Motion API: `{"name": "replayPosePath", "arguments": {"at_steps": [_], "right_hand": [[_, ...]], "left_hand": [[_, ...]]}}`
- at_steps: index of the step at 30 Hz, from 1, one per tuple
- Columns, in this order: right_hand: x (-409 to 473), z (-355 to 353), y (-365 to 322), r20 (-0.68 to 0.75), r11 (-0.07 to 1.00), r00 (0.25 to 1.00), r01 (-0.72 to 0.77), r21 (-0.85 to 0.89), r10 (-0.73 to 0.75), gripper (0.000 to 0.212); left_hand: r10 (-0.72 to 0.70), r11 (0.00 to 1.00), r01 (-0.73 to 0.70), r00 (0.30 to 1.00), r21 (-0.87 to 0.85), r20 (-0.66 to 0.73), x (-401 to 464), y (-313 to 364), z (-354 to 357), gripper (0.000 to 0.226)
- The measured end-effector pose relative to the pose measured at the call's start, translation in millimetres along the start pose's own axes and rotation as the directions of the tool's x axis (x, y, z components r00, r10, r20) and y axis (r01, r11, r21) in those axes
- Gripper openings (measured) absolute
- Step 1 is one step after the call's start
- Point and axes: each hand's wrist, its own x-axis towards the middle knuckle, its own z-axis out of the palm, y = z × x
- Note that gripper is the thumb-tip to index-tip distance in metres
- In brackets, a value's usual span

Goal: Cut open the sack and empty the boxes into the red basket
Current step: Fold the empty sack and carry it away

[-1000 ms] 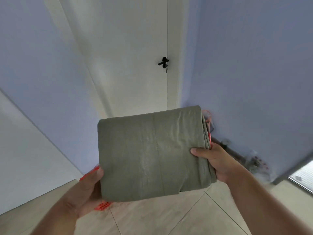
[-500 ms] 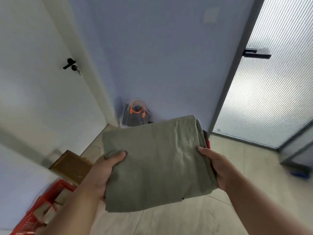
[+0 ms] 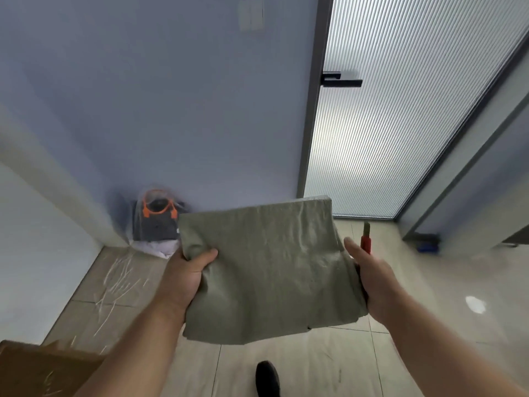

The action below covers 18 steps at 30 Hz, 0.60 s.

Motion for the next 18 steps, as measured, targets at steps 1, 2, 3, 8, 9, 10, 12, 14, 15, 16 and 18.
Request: {"name": "replayPosePath", "arguments": {"at_steps": [1,2,3,8,9,10,12,14,15,16,18], "right_hand": [[8,-1,-6,-0.001,0.997,0.999,0.041,-0.058,-0.041,0.037],[17,-2,-12,-0.017,0.993,0.997,0.069,-0.1,-0.071,0.032],[27,-3,-16,-0.043,0.988,0.995,0.086,-0.126,-0.092,0.029],[68,-15,-29,-0.152,0.989,0.983,0.085,-0.123,-0.104,0.027],[75,-20,-30,-0.177,0.988,0.978,0.085,-0.127,-0.107,0.025],[82,-25,-33,-0.199,0.988,0.974,0.083,-0.132,-0.109,0.024],[93,-34,-39,-0.233,0.986,0.965,0.093,-0.136,-0.123,0.019],[103,-43,-47,-0.273,0.983,0.95,0.118,-0.14,-0.153,0.015],[109,-49,-50,-0.287,0.982,0.944,0.13,-0.14,-0.166,0.014],[116,-55,-53,-0.301,0.98,0.937,0.138,-0.144,-0.177,0.015],[132,-73,-60,-0.325,0.978,0.929,0.135,-0.158,-0.18,0.016]], "left_hand": [[0.007,1.0,-0.007,1.0,-0.004,0.03,14,-1,4,0.037],[0.004,1.0,-0.003,0.999,-0.011,0.053,26,-2,9,0.04],[-0.007,1.0,0.009,0.997,-0.026,0.071,36,-1,14,0.04],[-0.243,0.944,0.28,0.948,-0.176,0.204,74,13,46,0.019],[-0.328,0.917,0.365,0.92,-0.16,0.217,81,15,51,0.021],[-0.389,0.9,0.421,0.892,-0.11,0.229,88,14,56,0.024],[-0.446,0.89,0.456,0.855,0.028,0.266,99,12,70,0.029],[-0.459,0.888,0.433,0.845,0.153,0.273,107,10,88,0.034],[-0.453,0.891,0.417,0.85,0.182,0.27,110,10,99,0.036],[-0.446,0.894,0.406,0.854,0.192,0.269,114,10,110,0.035],[-0.433,0.9,0.392,0.853,0.192,0.29,119,14,134,0.03]]}}
